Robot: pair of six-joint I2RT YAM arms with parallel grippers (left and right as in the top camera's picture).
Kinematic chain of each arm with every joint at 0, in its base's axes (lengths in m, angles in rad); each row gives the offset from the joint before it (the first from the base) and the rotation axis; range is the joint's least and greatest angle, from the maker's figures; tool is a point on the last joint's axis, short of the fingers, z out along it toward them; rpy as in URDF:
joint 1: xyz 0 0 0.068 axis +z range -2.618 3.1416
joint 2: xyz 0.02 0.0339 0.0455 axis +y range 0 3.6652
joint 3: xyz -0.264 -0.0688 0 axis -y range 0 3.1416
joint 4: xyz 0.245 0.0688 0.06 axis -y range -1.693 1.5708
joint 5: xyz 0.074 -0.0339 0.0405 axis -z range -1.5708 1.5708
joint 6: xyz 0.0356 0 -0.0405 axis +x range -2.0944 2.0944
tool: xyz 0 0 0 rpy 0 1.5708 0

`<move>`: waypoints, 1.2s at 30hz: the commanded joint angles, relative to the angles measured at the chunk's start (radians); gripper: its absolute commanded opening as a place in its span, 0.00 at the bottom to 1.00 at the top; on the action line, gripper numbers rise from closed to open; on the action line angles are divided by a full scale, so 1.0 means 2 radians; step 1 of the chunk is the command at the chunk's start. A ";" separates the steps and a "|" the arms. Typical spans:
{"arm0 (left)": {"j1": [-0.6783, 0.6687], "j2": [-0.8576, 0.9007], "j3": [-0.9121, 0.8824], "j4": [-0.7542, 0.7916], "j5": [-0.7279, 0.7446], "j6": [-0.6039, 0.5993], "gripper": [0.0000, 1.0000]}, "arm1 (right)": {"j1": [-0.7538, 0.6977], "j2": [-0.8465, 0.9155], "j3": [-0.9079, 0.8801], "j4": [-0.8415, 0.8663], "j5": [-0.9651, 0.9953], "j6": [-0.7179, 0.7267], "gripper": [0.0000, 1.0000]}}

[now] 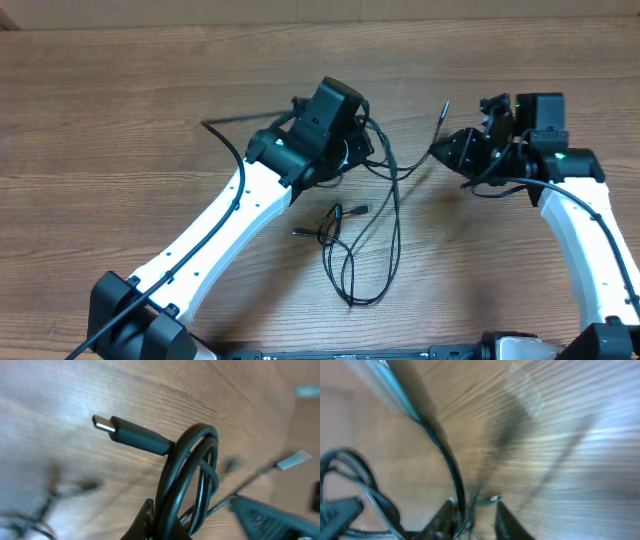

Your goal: Untangle cables

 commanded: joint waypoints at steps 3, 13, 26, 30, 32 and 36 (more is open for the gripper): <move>0.005 -0.004 0.004 0.001 -0.013 0.246 0.04 | -0.001 -0.007 0.008 0.002 0.003 -0.029 0.58; 0.002 -0.004 0.004 0.046 0.058 0.353 0.04 | 0.000 -0.019 0.008 0.001 -0.231 -0.251 0.59; 0.002 -0.004 0.004 0.086 0.223 0.354 0.04 | -0.001 -0.022 0.008 0.013 -0.253 -0.300 0.61; 0.002 -0.004 0.004 0.086 0.233 0.354 0.04 | -0.001 -0.022 0.008 0.022 -0.253 -0.300 0.56; 0.002 -0.004 0.004 0.086 0.236 0.354 0.04 | -0.001 -0.022 0.008 0.022 -0.253 -0.300 0.40; 0.003 -0.004 0.004 0.086 0.231 0.354 0.04 | -0.001 -0.022 0.008 0.022 -0.253 -0.300 0.06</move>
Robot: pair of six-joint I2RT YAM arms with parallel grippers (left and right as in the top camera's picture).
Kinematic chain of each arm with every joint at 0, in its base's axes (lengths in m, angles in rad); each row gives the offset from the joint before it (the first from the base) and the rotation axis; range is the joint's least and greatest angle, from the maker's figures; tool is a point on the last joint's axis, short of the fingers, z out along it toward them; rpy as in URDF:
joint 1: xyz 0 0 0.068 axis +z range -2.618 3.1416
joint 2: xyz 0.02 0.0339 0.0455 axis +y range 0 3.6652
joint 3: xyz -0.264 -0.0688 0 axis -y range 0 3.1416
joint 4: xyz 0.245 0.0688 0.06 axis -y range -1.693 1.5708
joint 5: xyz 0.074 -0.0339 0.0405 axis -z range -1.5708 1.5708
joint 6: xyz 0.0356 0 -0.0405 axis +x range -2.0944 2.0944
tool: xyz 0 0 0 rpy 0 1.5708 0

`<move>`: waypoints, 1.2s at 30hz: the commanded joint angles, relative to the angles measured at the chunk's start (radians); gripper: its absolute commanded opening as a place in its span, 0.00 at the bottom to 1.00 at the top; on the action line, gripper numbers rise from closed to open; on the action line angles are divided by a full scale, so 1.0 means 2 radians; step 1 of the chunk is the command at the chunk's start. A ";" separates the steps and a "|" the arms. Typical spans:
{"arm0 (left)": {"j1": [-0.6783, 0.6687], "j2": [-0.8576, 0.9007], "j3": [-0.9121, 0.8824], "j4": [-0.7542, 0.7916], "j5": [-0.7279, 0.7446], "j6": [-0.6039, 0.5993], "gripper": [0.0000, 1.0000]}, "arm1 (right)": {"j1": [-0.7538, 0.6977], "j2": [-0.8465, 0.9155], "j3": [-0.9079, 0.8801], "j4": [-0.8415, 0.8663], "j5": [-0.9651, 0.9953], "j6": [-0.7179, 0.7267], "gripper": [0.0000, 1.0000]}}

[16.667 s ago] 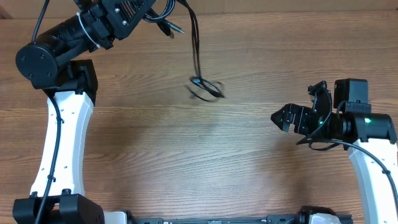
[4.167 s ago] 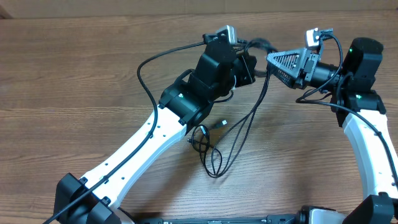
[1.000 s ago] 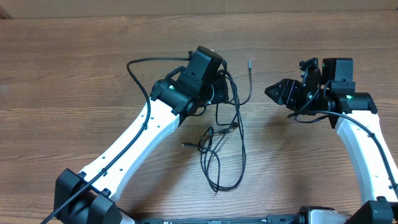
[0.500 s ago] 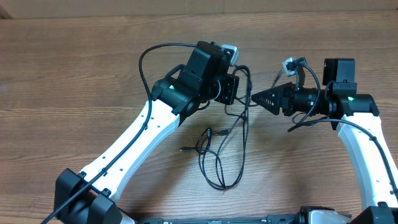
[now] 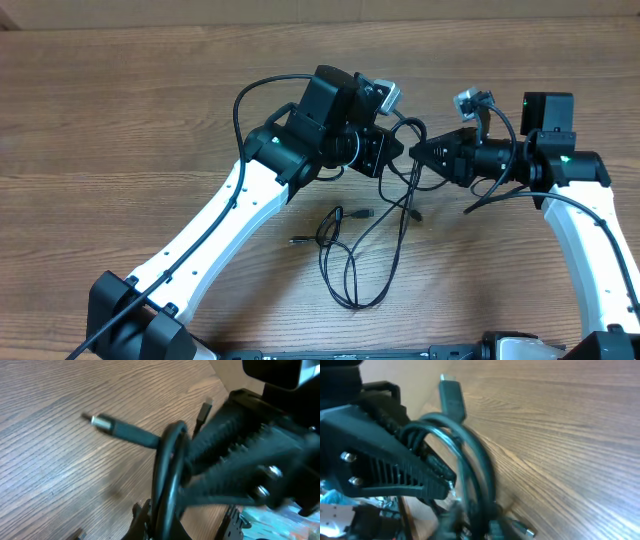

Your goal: Untangle cables

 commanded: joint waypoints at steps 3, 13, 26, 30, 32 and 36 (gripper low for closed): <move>-0.002 -0.004 0.004 0.003 -0.004 0.005 0.04 | 0.002 -0.010 0.008 0.001 -0.011 -0.005 0.04; 0.011 -0.004 0.004 0.003 -0.144 -0.206 0.04 | 0.002 -0.010 0.008 -0.026 -0.011 -0.006 0.04; 0.023 -0.004 0.004 -0.015 -0.208 -0.376 0.04 | 0.002 -0.010 0.008 -0.028 -0.011 -0.006 0.04; 0.023 -0.004 0.004 -0.030 -0.168 -0.320 0.04 | 0.002 -0.010 0.008 -0.028 0.011 0.010 0.29; 0.023 -0.004 0.004 -0.024 -0.131 -0.261 0.04 | 0.002 -0.010 0.008 -0.028 0.047 0.039 0.54; 0.023 -0.007 0.004 0.006 -0.051 -0.145 0.04 | 0.002 -0.010 0.008 -0.035 0.111 0.089 0.71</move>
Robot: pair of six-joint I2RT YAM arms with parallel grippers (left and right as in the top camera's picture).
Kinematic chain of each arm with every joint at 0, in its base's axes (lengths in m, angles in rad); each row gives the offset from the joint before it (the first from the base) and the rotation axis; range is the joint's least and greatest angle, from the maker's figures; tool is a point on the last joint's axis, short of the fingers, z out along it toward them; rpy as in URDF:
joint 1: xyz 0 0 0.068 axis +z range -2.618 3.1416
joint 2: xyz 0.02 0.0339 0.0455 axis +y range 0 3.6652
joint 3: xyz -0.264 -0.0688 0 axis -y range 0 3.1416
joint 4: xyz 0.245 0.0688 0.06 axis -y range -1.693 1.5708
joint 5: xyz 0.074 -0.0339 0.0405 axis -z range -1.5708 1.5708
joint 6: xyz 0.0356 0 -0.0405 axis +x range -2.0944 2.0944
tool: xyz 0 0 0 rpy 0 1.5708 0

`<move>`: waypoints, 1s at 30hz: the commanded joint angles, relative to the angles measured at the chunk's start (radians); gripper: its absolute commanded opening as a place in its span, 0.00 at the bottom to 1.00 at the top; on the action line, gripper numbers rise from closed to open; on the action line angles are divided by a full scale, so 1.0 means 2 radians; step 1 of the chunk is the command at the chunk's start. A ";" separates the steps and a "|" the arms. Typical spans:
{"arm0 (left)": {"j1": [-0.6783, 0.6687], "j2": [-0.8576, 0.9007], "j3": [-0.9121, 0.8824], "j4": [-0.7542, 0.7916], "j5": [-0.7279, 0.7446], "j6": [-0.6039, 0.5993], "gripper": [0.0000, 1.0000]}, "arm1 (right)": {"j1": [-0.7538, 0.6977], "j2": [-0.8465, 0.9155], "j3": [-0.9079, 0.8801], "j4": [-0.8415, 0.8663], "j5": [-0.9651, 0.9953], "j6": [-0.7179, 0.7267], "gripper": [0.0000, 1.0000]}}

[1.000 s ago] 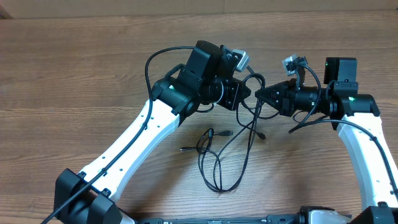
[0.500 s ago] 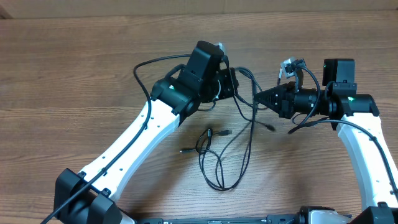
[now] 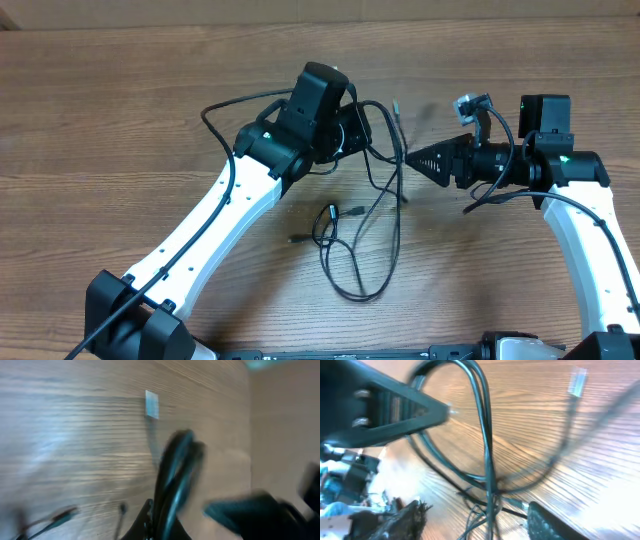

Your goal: Untangle cables

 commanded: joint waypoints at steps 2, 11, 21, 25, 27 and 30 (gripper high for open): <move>0.003 -0.013 0.004 0.021 0.083 0.129 0.04 | 0.001 -0.010 0.008 -0.011 0.056 0.045 0.77; 0.002 -0.076 0.004 0.068 0.083 0.142 0.04 | 0.002 -0.010 0.008 -0.039 0.056 0.047 0.83; 0.002 -0.129 0.004 0.078 0.083 0.312 0.04 | 0.001 -0.010 0.008 -0.048 0.056 0.047 0.86; 0.002 -0.128 0.004 0.018 0.023 0.410 0.04 | 0.001 -0.010 0.008 -0.048 0.056 0.047 0.88; 0.002 -0.128 0.004 -0.014 -0.061 0.409 0.04 | 0.001 -0.010 0.008 -0.048 0.056 0.047 0.89; 0.002 -0.127 0.004 -0.060 -0.205 0.403 0.08 | 0.002 -0.010 0.008 -0.052 0.056 0.047 0.95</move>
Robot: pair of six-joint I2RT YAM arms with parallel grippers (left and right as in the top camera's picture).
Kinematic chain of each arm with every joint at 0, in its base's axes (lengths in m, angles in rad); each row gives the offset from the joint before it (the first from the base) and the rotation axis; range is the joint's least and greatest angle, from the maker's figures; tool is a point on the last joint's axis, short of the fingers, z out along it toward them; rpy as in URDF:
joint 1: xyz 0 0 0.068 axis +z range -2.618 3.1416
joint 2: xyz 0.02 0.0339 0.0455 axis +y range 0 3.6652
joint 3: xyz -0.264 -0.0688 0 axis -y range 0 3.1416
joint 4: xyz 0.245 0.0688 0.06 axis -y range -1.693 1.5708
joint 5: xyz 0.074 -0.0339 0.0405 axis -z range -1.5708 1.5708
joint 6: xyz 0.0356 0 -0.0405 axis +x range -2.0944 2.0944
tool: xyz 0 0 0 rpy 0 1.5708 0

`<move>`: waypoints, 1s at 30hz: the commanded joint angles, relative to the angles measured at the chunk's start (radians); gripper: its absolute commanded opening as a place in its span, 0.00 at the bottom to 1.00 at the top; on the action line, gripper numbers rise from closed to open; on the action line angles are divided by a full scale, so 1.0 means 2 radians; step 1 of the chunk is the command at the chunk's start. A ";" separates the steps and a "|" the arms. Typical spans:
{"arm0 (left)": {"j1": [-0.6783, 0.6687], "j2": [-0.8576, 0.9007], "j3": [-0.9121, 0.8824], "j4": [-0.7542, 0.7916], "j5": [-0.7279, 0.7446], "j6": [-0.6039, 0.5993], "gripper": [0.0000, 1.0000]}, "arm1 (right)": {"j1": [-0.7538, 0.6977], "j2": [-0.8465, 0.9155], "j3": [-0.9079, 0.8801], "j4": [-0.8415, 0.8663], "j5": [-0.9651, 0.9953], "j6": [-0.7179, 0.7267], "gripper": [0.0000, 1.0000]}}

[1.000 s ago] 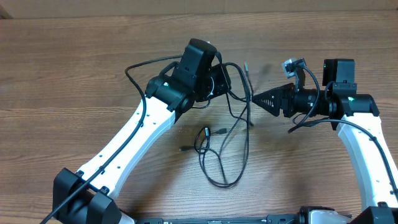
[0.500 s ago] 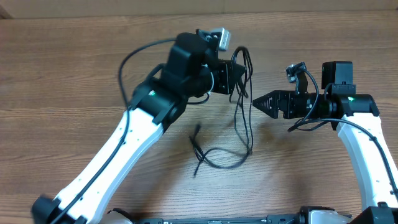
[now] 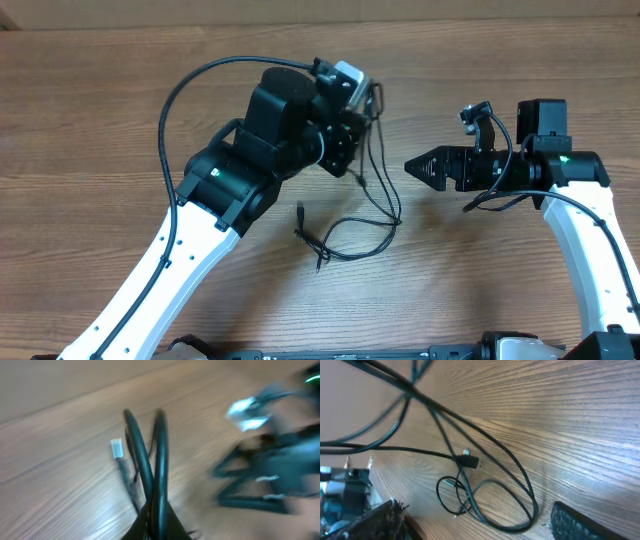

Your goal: Untangle cables

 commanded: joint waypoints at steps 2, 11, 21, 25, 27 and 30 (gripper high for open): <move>0.003 0.001 0.004 -0.035 -0.229 0.019 0.11 | 0.002 -0.010 0.008 -0.007 0.000 -0.001 0.96; 0.005 0.063 0.004 -0.095 -0.278 -0.047 0.63 | 0.002 -0.010 0.008 -0.042 0.000 -0.001 1.00; 0.004 0.066 -0.001 -0.242 -0.057 -0.023 0.82 | 0.002 -0.009 0.008 -0.130 0.080 0.000 1.00; -0.006 0.067 -0.024 -0.270 -0.053 -0.021 0.83 | 0.002 -0.007 0.007 -0.132 0.080 0.022 1.00; -0.011 0.067 -0.042 -0.273 -0.053 -0.017 0.83 | 0.001 -0.006 0.007 -0.131 0.081 0.022 1.00; -0.014 0.067 -0.071 -0.272 -0.052 -0.017 0.82 | 0.002 -0.002 0.007 -0.130 0.088 0.022 1.00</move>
